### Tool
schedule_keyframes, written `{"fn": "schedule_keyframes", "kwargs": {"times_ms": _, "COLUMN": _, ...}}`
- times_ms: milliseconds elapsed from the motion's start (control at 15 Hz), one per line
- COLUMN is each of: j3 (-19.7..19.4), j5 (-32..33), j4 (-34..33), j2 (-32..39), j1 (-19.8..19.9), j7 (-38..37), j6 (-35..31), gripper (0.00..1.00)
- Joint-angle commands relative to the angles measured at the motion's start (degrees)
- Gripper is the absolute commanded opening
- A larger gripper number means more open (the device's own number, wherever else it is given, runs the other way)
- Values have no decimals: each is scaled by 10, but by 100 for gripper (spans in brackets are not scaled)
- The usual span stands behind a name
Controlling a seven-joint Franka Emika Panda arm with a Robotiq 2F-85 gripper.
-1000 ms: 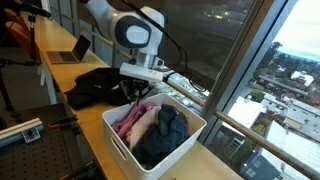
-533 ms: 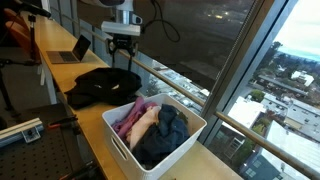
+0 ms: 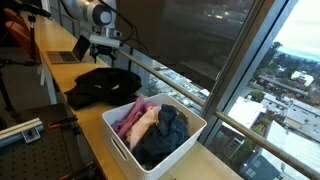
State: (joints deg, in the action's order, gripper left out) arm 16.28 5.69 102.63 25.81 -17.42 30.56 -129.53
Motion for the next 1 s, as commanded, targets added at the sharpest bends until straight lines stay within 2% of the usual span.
{"fn": "schedule_keyframes", "kwargs": {"times_ms": 0, "j3": 8, "j5": 11, "j4": -97, "j2": 111, "j1": -15, "j7": -11, "j6": 11, "gripper": 100}}
{"fn": "schedule_keyframes", "kwargs": {"times_ms": 467, "j3": 3, "j5": 17, "j4": -218, "j2": 273, "j1": -73, "j7": -60, "j6": 41, "gripper": 100}}
{"fn": "schedule_keyframes", "kwargs": {"times_ms": 733, "j3": -5, "j5": 21, "j4": -256, "j2": 326, "j1": -80, "j7": -87, "j6": 66, "gripper": 100}}
{"fn": "schedule_keyframes", "kwargs": {"times_ms": 800, "j3": -8, "j5": 23, "j4": -263, "j2": 333, "j1": -78, "j7": -94, "j6": 70, "gripper": 90}}
{"fn": "schedule_keyframes", "kwargs": {"times_ms": 867, "j3": -10, "j5": 23, "j4": -268, "j2": 337, "j1": -75, "j7": -98, "j6": 73, "gripper": 74}}
{"fn": "schedule_keyframes", "kwargs": {"times_ms": 933, "j3": -12, "j5": 21, "j4": -269, "j2": 334, "j1": -71, "j7": -103, "j6": 73, "gripper": 66}}
